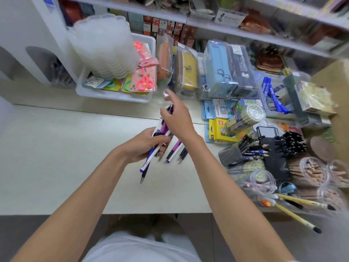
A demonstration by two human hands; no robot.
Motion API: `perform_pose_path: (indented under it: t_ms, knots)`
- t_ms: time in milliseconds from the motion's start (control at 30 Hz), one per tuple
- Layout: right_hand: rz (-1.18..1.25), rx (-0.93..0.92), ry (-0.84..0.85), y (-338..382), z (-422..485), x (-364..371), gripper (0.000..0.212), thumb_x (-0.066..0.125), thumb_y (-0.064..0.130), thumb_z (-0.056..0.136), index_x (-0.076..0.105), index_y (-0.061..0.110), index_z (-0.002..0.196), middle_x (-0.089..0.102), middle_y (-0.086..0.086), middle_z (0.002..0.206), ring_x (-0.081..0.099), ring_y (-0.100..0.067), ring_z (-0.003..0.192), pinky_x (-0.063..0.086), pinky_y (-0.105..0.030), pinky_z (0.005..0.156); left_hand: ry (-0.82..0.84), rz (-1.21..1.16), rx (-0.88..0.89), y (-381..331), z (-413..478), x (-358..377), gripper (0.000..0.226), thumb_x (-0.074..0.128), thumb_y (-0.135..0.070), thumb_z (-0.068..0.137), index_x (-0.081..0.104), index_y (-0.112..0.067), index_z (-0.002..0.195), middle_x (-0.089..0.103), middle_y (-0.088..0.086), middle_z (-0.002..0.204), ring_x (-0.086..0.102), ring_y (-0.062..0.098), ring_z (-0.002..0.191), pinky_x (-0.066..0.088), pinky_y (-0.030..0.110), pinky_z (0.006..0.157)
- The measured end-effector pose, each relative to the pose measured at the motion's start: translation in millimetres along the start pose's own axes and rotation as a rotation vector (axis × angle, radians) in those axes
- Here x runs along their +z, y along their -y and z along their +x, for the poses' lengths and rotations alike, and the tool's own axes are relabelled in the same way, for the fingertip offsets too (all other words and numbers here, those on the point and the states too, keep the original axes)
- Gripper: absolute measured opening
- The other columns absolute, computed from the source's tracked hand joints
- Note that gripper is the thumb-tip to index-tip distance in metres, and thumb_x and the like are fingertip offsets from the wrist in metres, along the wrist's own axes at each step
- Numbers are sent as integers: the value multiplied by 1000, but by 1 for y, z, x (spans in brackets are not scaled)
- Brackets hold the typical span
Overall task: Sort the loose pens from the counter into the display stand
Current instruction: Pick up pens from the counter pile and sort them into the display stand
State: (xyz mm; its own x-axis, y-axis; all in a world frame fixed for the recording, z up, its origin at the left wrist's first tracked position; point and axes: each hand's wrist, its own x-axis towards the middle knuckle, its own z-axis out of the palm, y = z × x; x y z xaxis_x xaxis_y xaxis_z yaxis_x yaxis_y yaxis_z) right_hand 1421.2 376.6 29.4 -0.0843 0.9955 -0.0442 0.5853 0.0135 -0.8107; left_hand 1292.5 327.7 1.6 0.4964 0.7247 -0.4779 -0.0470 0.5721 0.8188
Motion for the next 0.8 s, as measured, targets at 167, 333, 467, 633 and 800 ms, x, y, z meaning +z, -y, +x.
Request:
perform_pose_path:
  t_ms: [167,333,467,633,800]
  knots:
    - [-192,28,238,9,-15,10,32,49,30,97,66,4,89,67,-3,77,56,-20,70,46,-35,73,6,-124,-114,-8,-23,-7,3,56,-6,96,56,-5,94,59,6,76,46,8,50,42,18,46]
    - [621,405,-284,12,-51,22,27,47,28,101,60,16,121,65,-7,120,59,-18,110,42,-33,103,-358,-185,146,-23,-21,-22,10,63,-4,90,53,-5,92,54,5,64,49,13,48,43,26,48]
    - [1023,796,-94,32,-87,56,50,33,54,100,58,16,120,62,-13,120,57,-30,119,41,-49,103,-537,-168,435,-46,-40,-28,16,67,-16,89,52,-13,90,58,3,62,55,17,53,43,33,54]
    - [1447,775,-206,91,-91,86,55,36,50,99,59,6,123,66,-20,117,65,-33,99,52,-40,83,-482,-154,475,-36,-84,-28,22,77,-16,81,61,-15,97,69,4,80,65,18,73,55,36,75]
    - [1338,555,-176,141,-115,133,46,36,43,103,69,12,107,74,-9,95,69,-22,87,52,-31,74,-320,-37,396,-13,-153,-61,16,76,-16,79,70,-16,94,74,5,83,66,23,79,47,35,76]
